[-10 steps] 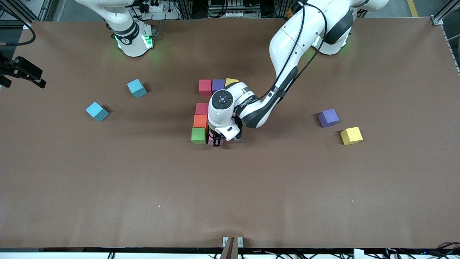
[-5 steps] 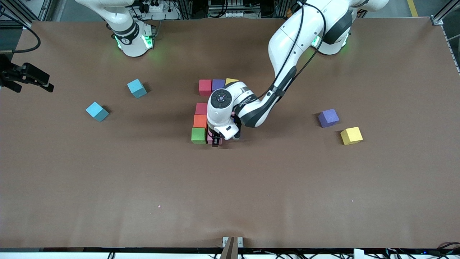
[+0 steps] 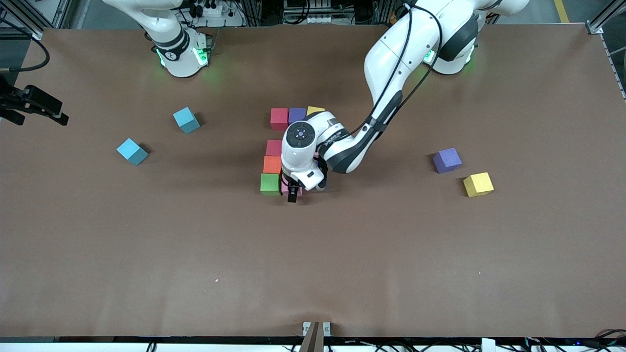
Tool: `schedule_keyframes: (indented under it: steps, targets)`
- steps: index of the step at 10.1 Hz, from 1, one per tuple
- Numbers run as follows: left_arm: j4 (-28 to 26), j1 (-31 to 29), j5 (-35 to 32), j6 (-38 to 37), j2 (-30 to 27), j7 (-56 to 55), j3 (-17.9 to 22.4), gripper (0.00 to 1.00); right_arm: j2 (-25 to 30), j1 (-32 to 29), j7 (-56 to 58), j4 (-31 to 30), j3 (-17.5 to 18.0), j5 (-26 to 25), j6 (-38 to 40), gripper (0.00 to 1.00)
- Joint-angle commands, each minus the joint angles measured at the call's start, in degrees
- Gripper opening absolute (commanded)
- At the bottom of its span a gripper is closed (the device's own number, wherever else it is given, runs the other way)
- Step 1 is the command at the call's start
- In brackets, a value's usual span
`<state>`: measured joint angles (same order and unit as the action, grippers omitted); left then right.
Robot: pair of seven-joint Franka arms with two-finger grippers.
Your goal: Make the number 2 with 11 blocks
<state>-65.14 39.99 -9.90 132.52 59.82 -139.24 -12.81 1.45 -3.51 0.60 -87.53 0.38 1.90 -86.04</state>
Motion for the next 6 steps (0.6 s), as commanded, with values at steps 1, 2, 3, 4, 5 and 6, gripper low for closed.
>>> schedule_keyframes:
  steps: [1, 2, 3, 4, 5, 6]
  targets:
    - [0.4, 0.0, 1.3, -4.4, -2.5, 1.0, 0.6, 1.00, -0.3, -1.2, 0.1, 1.3, 0.4, 0.4, 1.0, 1.00]
    - [0.4, -0.2, 1.3, -6.3, -3.6, 1.1, 0.5, 1.00, -0.4, -1.3, 0.2, 1.3, 0.5, -0.1, 0.8, 1.00]
    - [0.3, -0.5, 1.2, -8.3, -4.8, 1.1, 0.4, 1.00, -0.4, -1.2, 0.6, 1.2, 0.4, -1.0, 0.3, 1.00]
    - [0.3, -0.9, 1.1, -9.7, -6.1, 1.3, 0.4, 1.00, -0.5, -0.5, 0.5, 1.1, 0.7, -3.9, 0.8, 1.00]
    - [0.2, -2.3, 1.0, -10.7, -7.5, 1.3, 0.2, 1.00, -0.5, -0.1, 0.2, 1.0, 0.9, -4.4, 0.9, 1.00]
    - [-0.7, -3.6, 1.3, -12.4, -9.6, 3.7, 0.2, 1.00, -0.5, -0.1, -0.1, 1.0, 0.9, -4.2, 0.8, 1.00]
